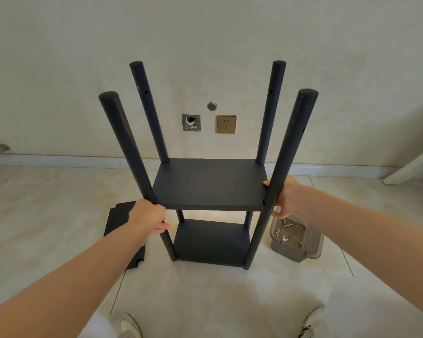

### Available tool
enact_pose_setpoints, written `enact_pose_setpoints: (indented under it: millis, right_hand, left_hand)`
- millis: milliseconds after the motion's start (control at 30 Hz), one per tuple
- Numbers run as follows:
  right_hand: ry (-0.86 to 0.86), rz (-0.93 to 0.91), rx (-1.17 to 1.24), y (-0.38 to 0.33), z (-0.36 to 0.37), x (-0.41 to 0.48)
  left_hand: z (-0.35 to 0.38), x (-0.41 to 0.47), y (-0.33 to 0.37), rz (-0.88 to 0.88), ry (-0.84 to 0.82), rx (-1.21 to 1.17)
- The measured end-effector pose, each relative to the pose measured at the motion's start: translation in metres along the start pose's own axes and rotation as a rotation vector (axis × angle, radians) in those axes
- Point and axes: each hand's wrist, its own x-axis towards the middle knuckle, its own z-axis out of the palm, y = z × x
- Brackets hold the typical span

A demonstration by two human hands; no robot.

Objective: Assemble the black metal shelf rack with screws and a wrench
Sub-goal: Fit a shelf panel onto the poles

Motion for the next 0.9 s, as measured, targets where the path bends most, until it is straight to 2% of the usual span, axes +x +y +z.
enact_pose_setpoints:
  millis: [167,267,333,467,533,667,767,900]
  right_hand:
    - [0.057,-0.019,0.161,0.023,0.011,-0.013]
    - [0.082,-0.016,0.263,0.041,0.02,-0.023]
    - [0.103,-0.024,0.326,0.051,0.027,-0.028]
    - [0.094,-0.028,0.38,0.069,0.047,-0.042]
    - [0.07,-0.031,0.392,0.078,0.057,-0.051]
    - [0.04,-0.137,0.334,0.097,0.072,-0.057]
    - [0.062,-0.134,0.345,0.113,0.079,-0.061]
    - [-0.075,-0.119,0.425,0.123,0.074,-0.065]
  left_hand:
    - [0.024,-0.025,0.0,0.186,0.011,0.212]
    - [0.034,-0.037,0.001,0.307,-0.076,0.369]
    - [0.037,-0.039,0.004,0.303,-0.123,0.371]
    - [0.049,-0.055,0.002,0.132,-0.365,-0.118]
    - [0.059,-0.062,-0.004,0.109,-0.43,-0.255]
    - [0.07,-0.07,-0.027,0.124,-0.337,-0.412]
    - [0.08,-0.076,-0.049,0.143,-0.309,-0.522]
    - [0.093,-0.081,-0.067,0.196,-0.232,-0.62]
